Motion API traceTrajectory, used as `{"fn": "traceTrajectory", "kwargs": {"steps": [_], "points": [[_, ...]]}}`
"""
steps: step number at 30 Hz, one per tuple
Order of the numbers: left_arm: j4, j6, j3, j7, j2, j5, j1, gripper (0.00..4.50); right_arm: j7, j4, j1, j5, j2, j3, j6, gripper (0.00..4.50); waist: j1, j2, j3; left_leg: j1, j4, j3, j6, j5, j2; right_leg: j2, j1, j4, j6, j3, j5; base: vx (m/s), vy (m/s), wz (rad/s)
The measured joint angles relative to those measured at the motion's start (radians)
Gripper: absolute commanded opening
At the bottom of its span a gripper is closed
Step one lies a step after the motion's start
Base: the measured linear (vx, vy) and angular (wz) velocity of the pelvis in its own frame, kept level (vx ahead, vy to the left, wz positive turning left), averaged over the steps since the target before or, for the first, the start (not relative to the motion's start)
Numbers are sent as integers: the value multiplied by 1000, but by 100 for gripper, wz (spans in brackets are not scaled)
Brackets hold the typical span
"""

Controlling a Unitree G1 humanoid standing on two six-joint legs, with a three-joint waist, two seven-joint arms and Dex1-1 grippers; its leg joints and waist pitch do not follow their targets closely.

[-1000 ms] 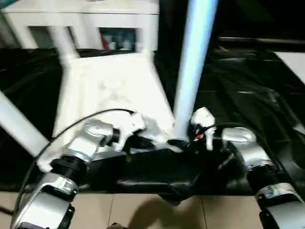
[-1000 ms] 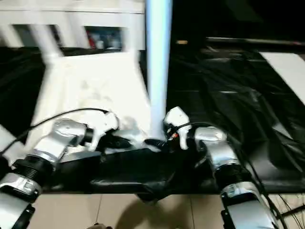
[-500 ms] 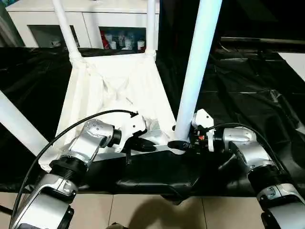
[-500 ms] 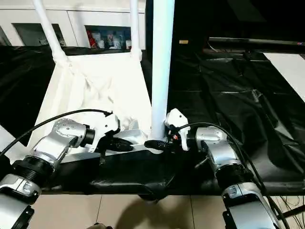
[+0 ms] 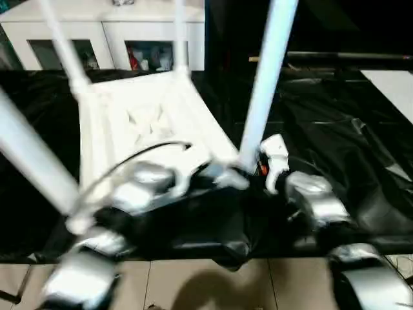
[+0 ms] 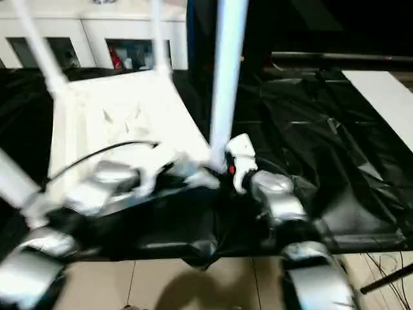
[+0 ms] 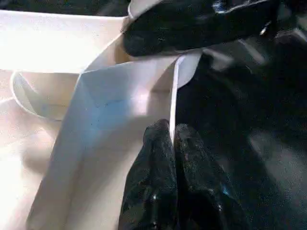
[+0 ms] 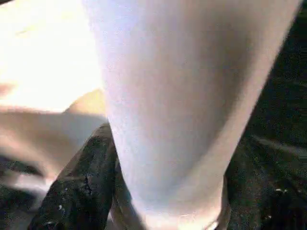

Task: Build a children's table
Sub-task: Rotate leg to tighten

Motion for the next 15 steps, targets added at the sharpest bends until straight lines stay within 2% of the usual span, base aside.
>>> {"fn": "traceTrajectory", "kwargs": {"steps": [5, 9, 10, 11, 12, 14, 15], "points": [[78, -7, 7, 142, -77, 7, -49, 0, -232, 80, -51, 1, 59, -44, -35, 264, 3, 1, -1, -1, 0, -1, 0, 0, -1, 0, 0, 0, -4, 0, 3, 0, 0, 0], [90, -17, 7, 162, -93, 18, -56, 0, -262, 98, -63, -4, 64, -55, -51, 264, 5, 3, -2, -1, 0, -1, 0, 0, -1, -1, 1, 0, -3, 0, 3, 0, 0, 0], [89, -20, 7, 162, -93, 20, -56, 0, -251, 98, -63, -5, 64, -60, -54, 299, 6, 3, -2, -1, -1, -1, 0, 0, -1, -1, 1, -1, -3, 0, 3, 0, 0, 0], [88, -22, 6, 162, -93, 22, -56, 0, -241, 98, -62, -5, 62, -63, -58, 299, 6, 3, -2, -2, -1, -1, 0, 0, -1, -1, 1, -1, -3, -1, 3, 0, 0, 0], [88, -25, 6, 161, -91, 23, -56, 0, -222, 98, -60, -3, 60, -66, -67, 323, 5, 3, -2, -2, -1, -1, 0, 0, -1, -1, 1, -1, -3, 0, 3, 0, 0, 0], [86, -29, 5, 156, -86, 24, -55, 0, -183, 94, -52, 4, 53, -69, -79, 339, 4, 3, -2, -2, -2, -1, 0, 0, -1, -1, 0, -1, -3, -1, 3, 0, 0, 0], [86, -33, 6, 156, -68, 23, -55, 0, -136, 89, -44, 9, 54, -64, -90, 345, -1, 3, -1, -3, -1, -1, 0, 0, -1, 0, 0, -1, -3, -1, 3, 0, 0, 0]]}}
